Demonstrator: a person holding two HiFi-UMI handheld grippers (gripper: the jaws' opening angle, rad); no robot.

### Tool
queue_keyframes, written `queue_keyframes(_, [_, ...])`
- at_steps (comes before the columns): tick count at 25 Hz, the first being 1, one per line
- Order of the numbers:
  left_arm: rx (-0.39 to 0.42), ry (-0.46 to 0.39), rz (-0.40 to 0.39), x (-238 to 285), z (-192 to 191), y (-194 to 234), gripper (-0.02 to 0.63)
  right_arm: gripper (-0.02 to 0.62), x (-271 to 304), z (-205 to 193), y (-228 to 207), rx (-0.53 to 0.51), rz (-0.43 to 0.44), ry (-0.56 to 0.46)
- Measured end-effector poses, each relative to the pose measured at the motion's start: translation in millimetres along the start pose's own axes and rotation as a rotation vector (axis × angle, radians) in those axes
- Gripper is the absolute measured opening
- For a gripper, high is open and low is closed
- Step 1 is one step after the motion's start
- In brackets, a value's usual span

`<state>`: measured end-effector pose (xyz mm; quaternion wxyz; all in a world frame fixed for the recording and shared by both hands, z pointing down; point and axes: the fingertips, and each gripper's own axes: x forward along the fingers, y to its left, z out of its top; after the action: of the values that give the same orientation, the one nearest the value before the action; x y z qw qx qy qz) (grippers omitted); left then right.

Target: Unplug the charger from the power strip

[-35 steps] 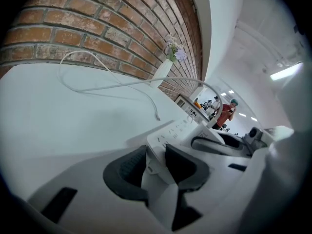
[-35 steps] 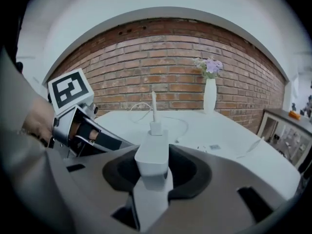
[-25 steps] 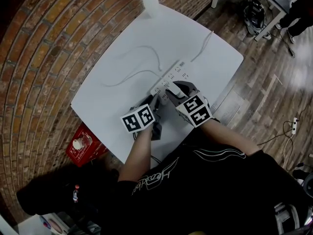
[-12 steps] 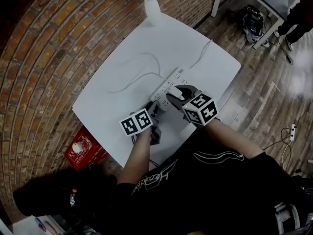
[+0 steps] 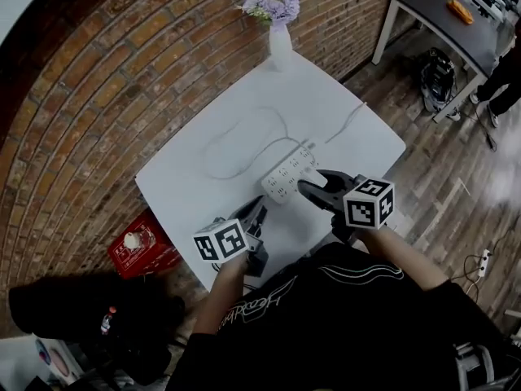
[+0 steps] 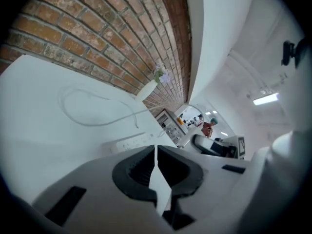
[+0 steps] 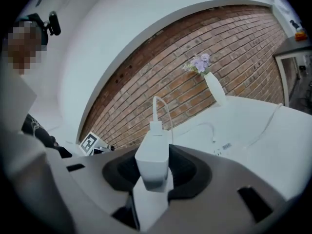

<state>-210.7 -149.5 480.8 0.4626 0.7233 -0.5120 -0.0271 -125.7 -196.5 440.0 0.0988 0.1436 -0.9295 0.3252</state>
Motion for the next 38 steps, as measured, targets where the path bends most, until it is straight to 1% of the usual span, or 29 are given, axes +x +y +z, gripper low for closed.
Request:
queue_keyframes(2, [0.043,-0.027,-0.036,-11.9,5.8,-27.4,0.014,0.123,-12.0,8.4,8.4,0.013,0.035,-0.011])
queue_keyframes(4, [0.113,-0.05,-0.067,-20.5,9.2,-56.5,0.011,0.123,-24.4,15.9,15.9,0.017,0.069,-0.021])
queue_keyframes(6, [0.196,-0.065,-0.073,-24.0,10.9,-82.1,0.009,0.122,-37.3,23.5,22.0,0.016,0.105,-0.033])
queue_keyframes(8, [0.242,-0.09,-0.08,-24.3,14.0,-106.2,0.009,0.121,-49.5,32.1,26.0,0.011,0.142,-0.043])
queue_keyframes(12, [0.247,-0.185,-0.088,-34.8,25.6,-142.5,0.009,0.121,-65.5,45.9,37.1,0.013,0.226,-0.047])
queue_keyframes(14, [0.269,-0.229,-0.081,-41.5,30.2,-157.2,0.009,0.121,-72.7,53.3,43.8,-0.007,0.26,-0.056])
queue_keyframes(16, [0.297,-0.259,-0.071,-44.5,31.3,-168.9,0.009,0.121,-80.4,61.0,48.8,-0.035,0.282,-0.066])
queue_keyframes(18, [0.322,-0.284,-0.054,-45.5,29.2,-176.6,0.009,0.121,-87.8,66.9,52.9,-0.037,0.31,-0.081])
queue_keyframes(22, [0.348,-0.33,-0.024,-45.2,22.9,-189.9,0.009,0.122,-102.9,71.9,58.4,-0.054,0.366,-0.09])
queue_keyframes(28, [0.359,-0.341,-0.019,-42.5,19.5,-199.5,0.009,0.121,-112.2,72.0,54.3,-0.066,0.369,-0.097])
queue_keyframes(32, [0.351,-0.338,-0.011,-42.2,17.0,-199.5,0.009,0.122,-112.1,70.8,53.0,-0.073,0.369,-0.09])
queue_keyframes(38, [0.345,-0.339,-0.016,-40.3,14.1,-201.5,0.009,0.121,-116.1,69.6,51.0,-0.043,0.373,-0.088])
